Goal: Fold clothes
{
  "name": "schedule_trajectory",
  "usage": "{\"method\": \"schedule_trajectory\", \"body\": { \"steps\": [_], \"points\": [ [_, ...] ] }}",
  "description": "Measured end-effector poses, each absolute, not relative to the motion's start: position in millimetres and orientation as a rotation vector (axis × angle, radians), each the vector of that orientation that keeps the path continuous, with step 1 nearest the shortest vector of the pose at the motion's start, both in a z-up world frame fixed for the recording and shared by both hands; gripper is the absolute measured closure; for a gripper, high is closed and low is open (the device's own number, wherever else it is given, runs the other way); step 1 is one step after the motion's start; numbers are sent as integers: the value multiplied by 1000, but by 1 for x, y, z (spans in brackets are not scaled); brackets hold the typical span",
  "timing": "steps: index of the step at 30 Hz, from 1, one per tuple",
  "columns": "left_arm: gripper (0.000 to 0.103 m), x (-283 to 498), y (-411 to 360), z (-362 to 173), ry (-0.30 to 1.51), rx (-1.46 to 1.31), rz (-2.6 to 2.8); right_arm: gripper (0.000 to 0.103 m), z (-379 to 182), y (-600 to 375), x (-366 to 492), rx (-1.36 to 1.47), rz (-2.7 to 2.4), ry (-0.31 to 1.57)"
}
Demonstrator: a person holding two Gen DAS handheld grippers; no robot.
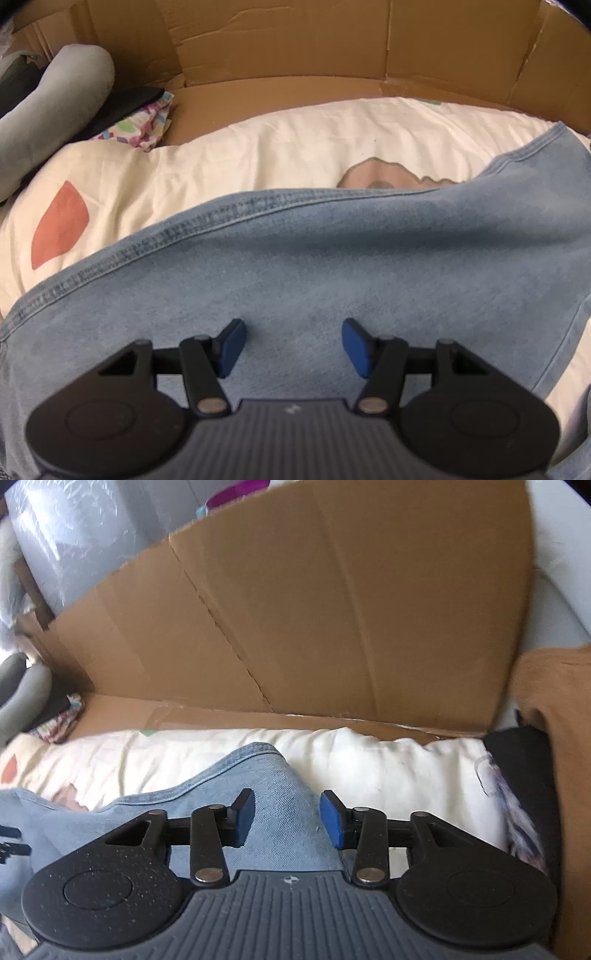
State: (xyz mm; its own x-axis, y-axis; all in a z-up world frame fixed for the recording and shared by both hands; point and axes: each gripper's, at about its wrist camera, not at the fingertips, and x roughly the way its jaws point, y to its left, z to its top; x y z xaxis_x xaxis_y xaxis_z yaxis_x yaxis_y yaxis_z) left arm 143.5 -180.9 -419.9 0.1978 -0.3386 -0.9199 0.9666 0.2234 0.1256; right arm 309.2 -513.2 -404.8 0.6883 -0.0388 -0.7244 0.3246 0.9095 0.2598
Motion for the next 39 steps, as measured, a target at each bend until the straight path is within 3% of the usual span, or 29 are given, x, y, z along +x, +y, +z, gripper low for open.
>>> {"method": "schedule_trajectory", "body": {
  "steps": [7, 15, 23, 39],
  "points": [
    [42, 142, -183, -423, 910, 887, -1100, 47, -418, -510, 328, 335, -183, 828],
    [42, 139, -185, -423, 911, 899, -1089, 44, -400, -522, 333, 345, -189, 737],
    [42, 134, -185, -422, 906, 916, -1088, 45, -416, -513, 345, 156, -295, 797],
    [41, 134, -181, -424, 919, 913, -1097, 45, -424, -497, 323, 206, -221, 796]
  ]
}}
